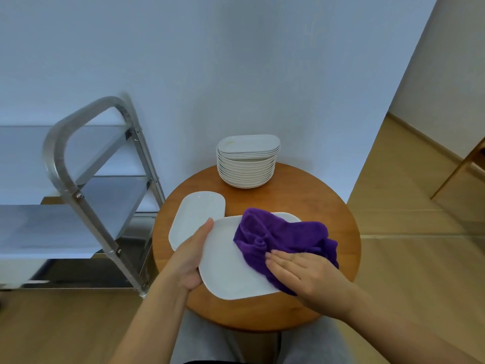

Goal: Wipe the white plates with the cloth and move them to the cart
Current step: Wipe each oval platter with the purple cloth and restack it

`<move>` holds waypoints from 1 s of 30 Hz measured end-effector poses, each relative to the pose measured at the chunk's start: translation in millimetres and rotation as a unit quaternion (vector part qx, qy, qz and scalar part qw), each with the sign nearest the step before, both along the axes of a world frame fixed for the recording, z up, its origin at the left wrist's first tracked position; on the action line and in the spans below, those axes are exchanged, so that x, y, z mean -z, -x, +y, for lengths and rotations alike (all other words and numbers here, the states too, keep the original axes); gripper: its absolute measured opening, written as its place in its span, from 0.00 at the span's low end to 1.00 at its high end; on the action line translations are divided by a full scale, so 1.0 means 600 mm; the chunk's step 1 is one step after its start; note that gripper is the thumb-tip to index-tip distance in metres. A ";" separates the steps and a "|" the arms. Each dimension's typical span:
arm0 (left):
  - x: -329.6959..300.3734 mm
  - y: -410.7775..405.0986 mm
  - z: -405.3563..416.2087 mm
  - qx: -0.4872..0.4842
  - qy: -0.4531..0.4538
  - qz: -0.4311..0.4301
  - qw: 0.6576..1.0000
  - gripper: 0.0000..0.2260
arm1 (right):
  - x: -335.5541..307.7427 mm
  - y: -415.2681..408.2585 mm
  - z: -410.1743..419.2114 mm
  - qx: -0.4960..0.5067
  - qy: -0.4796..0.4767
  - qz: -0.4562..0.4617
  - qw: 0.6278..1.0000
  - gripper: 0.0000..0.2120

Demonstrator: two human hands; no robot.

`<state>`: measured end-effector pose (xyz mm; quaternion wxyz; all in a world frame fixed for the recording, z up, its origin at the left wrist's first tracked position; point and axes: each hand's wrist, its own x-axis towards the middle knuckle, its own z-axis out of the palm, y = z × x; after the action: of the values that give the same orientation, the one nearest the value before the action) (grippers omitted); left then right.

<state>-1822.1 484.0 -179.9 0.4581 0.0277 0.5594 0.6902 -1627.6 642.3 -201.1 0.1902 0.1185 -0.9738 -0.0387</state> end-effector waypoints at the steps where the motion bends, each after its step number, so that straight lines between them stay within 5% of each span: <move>1: 0.000 0.005 -0.001 0.002 0.003 -0.001 1.000 0.23 | 0.001 -0.001 0.002 0.000 -0.009 -0.003 1.000 0.27; 8: -0.014 0.025 -0.007 0.005 0.029 -0.032 0.999 0.22 | -0.009 -0.004 0.001 0.051 -0.045 0.040 0.997 0.23; 12: -0.025 -0.016 0.010 -0.087 -0.136 -0.111 0.981 0.29 | -0.024 0.035 -0.032 0.196 0.036 0.118 0.973 0.19; 15: -0.004 -0.103 0.051 -0.107 -0.079 -0.022 0.991 0.22 | -0.025 0.075 -0.081 0.261 0.081 0.148 0.950 0.19; 17: 0.014 -0.136 0.065 -0.154 -0.018 0.052 0.987 0.12 | -0.017 0.087 -0.109 0.243 0.090 0.144 0.955 0.20; 21: 0.017 -0.113 0.043 -0.196 0.064 0.081 0.975 0.13 | 0.003 0.064 -0.105 0.118 0.089 0.072 0.986 0.27; 30: 0.013 -0.052 -0.002 0.041 0.086 0.152 0.984 0.12 | 0.000 0.022 -0.036 0.005 0.073 -0.057 0.996 0.33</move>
<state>-1790.7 482.9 -188.0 0.3963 0.1154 0.6778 0.6085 -1640.9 620.8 -201.2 0.1421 0.1011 -0.9839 0.0384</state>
